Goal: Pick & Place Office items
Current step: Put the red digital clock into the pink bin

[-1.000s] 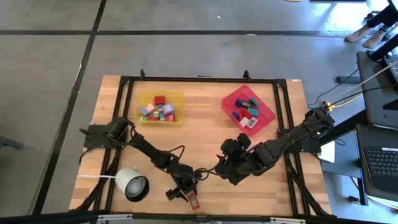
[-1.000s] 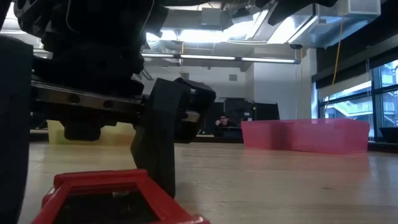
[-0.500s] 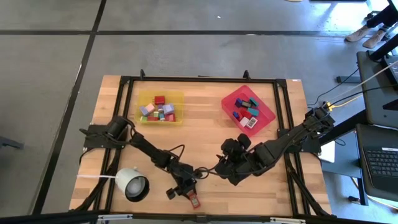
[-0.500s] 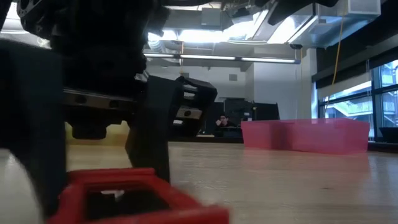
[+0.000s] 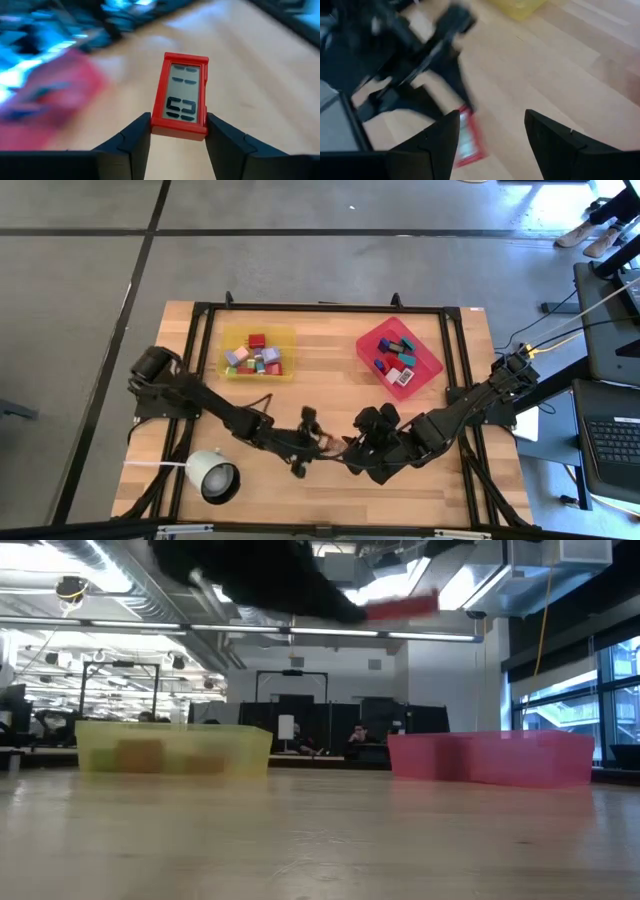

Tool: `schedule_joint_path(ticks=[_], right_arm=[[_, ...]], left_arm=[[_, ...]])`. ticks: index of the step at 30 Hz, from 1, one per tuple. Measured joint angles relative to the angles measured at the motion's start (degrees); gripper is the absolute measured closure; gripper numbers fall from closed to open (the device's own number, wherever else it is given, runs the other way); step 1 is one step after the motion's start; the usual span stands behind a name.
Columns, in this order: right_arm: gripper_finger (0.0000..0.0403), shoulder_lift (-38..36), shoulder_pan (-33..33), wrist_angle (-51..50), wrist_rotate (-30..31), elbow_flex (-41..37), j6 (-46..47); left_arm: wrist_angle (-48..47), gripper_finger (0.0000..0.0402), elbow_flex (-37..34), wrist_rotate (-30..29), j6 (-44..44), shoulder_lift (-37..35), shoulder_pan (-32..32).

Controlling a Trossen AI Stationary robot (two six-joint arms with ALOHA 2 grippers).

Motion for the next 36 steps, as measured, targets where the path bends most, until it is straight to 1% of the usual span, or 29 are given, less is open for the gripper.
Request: schedule_joint_path(ticks=[3,7,9,10,12,14,18,21,23,26,28,32,36], right_arm=[[0.0177,0.0,0.0,2.3,0.0,0.0,-0.5],[0.0177,0.0,0.0,5.6,0.2,0.0,-0.1],[0.0177,0.0,0.0,7.8,0.9,0.0,1.1],[0.0177,0.0,-0.1,9.0,1.8,0.0,2.2],[0.0177,0.0,-0.1,10.9,4.1,0.0,4.2],[0.0177,0.0,-0.2,12.2,5.1,0.0,4.4],[0.0177,0.0,-0.5,12.4,4.9,0.0,4.2],[0.0177,0.0,-0.5,12.3,4.8,0.0,4.0],[0.0177,0.0,-0.5,12.3,4.7,0.0,3.8],[0.0177,0.0,-0.8,12.6,4.7,0.0,2.2],[0.0177,0.0,-1.0,13.8,4.7,0.0,0.1],[0.0177,0.0,-1.3,18.5,2.7,0.0,-7.7],[0.0178,0.0,-1.3,22.7,1.6,0.0,-12.5]], left_arm=[[0.9,0.0245,0.0,-11.1,2.4,-3.2,-0.7],[0.9,0.0242,0.0,-25.9,8.0,-5.8,-2.3],[0.8,0.0243,0.0,-31.5,9.9,-6.4,-3.2],[0.8,0.0243,0.0,-33.3,10.6,-6.7,-3.5],[1.0,0.0243,0.0,-34.6,11.4,-6.8,-4.3],[0.8,0.0243,0.0,-34.8,11.8,-6.8,-5.0],[0.9,0.0242,0.0,-35.3,11.4,-6.8,-6.7],[1.5,0.0244,0.0,-37.7,12.1,-6.8,-8.5],[1.8,0.0244,0.0,-38.3,13.0,-6.8,-9.7],[4.5,0.0241,0.0,-38.4,14.6,-6.7,-11.0],[7.5,0.024,0.0,-38.2,16.2,-6.7,-11.5],[13.4,0.0242,0.0,-37.1,19.8,-6.7,-10.8],[17.6,0.0241,0.0,-35.0,22.6,-6.7,-10.0]])
